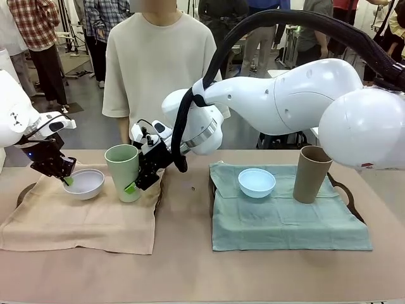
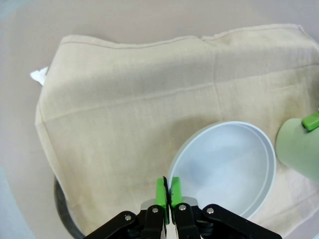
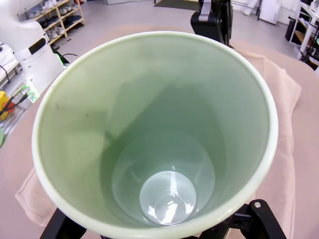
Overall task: Set up a tray with a mat and arrange the tableware.
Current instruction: Place the Picnic Bowl and Reusable plastic cup back onto the Handle tray in front of the human's position.
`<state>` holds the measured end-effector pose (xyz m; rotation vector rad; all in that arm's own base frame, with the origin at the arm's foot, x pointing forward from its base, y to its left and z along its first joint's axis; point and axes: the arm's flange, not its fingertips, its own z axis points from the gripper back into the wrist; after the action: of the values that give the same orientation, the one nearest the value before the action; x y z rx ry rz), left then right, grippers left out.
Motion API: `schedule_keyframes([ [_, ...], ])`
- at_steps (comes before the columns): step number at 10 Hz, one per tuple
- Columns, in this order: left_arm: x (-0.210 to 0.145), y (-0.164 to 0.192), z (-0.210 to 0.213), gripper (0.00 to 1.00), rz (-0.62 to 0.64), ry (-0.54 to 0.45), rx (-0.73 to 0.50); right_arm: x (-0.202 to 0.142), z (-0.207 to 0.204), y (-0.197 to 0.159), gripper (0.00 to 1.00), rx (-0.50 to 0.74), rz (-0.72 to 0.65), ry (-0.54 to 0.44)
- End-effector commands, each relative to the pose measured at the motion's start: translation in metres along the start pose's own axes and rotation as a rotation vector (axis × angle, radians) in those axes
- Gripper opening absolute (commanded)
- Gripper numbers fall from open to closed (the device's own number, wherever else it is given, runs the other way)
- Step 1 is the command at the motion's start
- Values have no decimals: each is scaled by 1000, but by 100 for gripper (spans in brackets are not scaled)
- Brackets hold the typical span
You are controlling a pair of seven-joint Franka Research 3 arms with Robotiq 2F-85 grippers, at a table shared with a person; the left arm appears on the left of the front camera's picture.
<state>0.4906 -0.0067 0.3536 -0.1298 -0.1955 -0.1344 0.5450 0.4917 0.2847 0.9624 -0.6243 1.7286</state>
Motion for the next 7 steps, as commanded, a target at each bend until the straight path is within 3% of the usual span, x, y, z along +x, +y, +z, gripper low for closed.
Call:
schedule_keyframes([
  [1, 5, 5, -1, 58, -12, -1, -19, 0, 1, -2, 100, 19, 27, -26],
  [2, 5, 5, 1, 63, -7, -4, -23, 1, 2, -1, 100, 13, 14, -17],
  [3, 5, 6, 4, 78, 1, -2, -26, 2, 7, 0, 100, 13, -41, -1],
  [4, 4, 6, 5, 83, 4, 0, -28, 2, 17, 3, 100, 9, -108, 18],
  [5, 3, 7, 7, 98, 1, 4, -32, -1, 30, 6, 100, 2, -173, 19],
  [6, 3, 8, 8, 100, 4, 1, -38, -4, 42, 11, 100, 5, -208, 30],
  [7, 1, 8, 11, 56, 0, -2, -48, -8, 58, 14, 100, -13, -235, 37],
])
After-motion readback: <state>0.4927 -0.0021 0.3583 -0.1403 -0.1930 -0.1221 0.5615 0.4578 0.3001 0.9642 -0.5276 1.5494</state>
